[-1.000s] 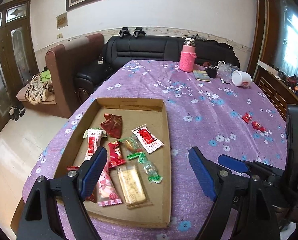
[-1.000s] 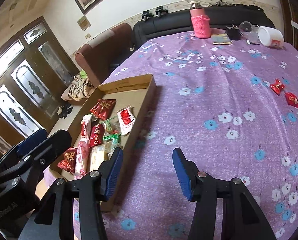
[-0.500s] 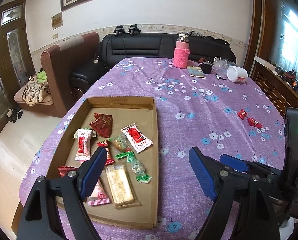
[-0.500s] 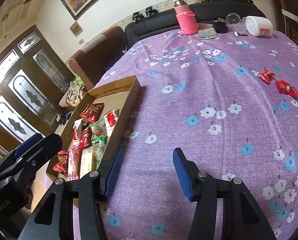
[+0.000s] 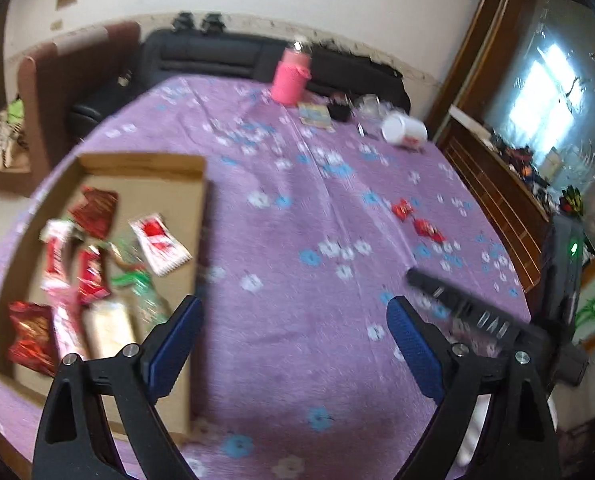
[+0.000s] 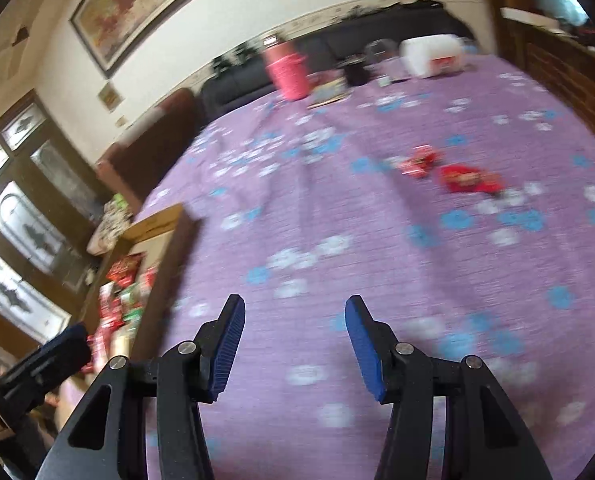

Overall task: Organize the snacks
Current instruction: 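Grasp the red candy bar with the right tool while the left tool grasps a small red candy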

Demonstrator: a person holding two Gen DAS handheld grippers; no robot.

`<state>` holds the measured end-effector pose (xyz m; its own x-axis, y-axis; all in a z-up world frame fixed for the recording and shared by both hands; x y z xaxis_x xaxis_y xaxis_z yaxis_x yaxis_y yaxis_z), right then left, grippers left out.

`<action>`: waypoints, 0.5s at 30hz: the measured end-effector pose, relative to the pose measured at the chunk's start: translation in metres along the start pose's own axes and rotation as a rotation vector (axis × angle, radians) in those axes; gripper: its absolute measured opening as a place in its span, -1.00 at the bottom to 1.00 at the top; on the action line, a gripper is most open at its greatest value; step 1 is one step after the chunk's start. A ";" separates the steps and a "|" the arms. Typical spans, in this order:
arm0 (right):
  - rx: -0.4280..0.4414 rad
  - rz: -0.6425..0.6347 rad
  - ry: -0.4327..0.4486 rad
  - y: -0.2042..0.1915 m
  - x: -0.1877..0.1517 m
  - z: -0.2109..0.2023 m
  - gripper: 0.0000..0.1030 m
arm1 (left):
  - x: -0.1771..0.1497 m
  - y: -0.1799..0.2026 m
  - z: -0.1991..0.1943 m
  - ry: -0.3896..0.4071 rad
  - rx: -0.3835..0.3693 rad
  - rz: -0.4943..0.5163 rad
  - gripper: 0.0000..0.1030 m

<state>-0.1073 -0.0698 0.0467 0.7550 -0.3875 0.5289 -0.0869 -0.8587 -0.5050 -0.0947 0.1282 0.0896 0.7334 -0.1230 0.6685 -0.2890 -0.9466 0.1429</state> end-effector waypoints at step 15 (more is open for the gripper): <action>-0.114 0.167 0.068 0.114 0.106 0.021 0.08 | 0.000 0.044 0.036 -0.087 -0.101 0.083 0.79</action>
<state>-0.0241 -0.2018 0.0309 0.6789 -0.5462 0.4908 -0.2833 -0.8114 -0.5112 -0.0853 0.0759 0.0694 0.7537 -0.2290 0.6161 -0.4078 -0.8980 0.1651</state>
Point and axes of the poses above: each gripper's, at about its wrist camera, not at the fingertips, and z roughly the way its jaws point, y to its right, x to its top, the point moved 1 cm from there along z, roughly the way its jaws point, and after that the axes turned 11 degrees about z, right-handed, at the moved point
